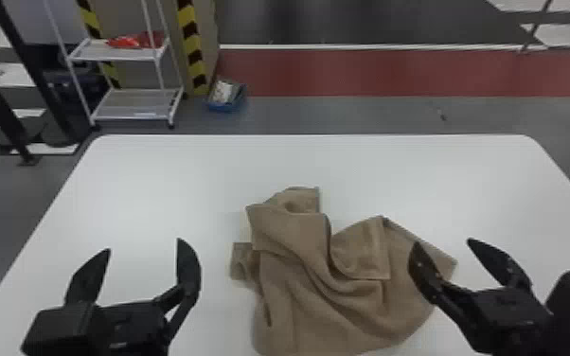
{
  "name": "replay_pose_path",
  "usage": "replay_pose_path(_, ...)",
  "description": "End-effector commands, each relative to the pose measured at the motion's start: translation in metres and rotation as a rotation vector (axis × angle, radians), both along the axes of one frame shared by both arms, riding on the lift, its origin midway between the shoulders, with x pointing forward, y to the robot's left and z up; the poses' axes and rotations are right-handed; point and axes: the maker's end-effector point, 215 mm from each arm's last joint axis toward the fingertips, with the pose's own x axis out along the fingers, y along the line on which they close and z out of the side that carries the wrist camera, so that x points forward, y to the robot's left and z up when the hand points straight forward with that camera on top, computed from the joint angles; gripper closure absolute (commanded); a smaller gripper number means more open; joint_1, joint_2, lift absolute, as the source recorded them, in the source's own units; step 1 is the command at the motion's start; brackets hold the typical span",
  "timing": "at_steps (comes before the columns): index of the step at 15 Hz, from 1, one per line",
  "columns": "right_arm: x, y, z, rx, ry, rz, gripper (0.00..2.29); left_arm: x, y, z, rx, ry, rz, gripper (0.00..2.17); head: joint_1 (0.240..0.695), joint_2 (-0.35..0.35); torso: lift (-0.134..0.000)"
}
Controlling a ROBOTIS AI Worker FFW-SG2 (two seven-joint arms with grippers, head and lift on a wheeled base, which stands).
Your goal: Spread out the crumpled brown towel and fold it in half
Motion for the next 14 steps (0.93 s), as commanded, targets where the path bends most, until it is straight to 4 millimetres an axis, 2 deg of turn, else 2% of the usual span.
replay_pose_path(1,0.0002,0.0001,-0.0012,0.000,0.003,0.000,0.14,0.0000,0.0000,-0.0008,-0.002,0.001,0.002,0.04,0.695,0.023,-0.124)
replay_pose_path(14,0.0021,0.0029,0.0008,0.008,-0.004,0.005,0.14,-0.0022,0.0018,-0.0039,0.000,0.009,0.006,0.04,0.695,0.028,-0.124)
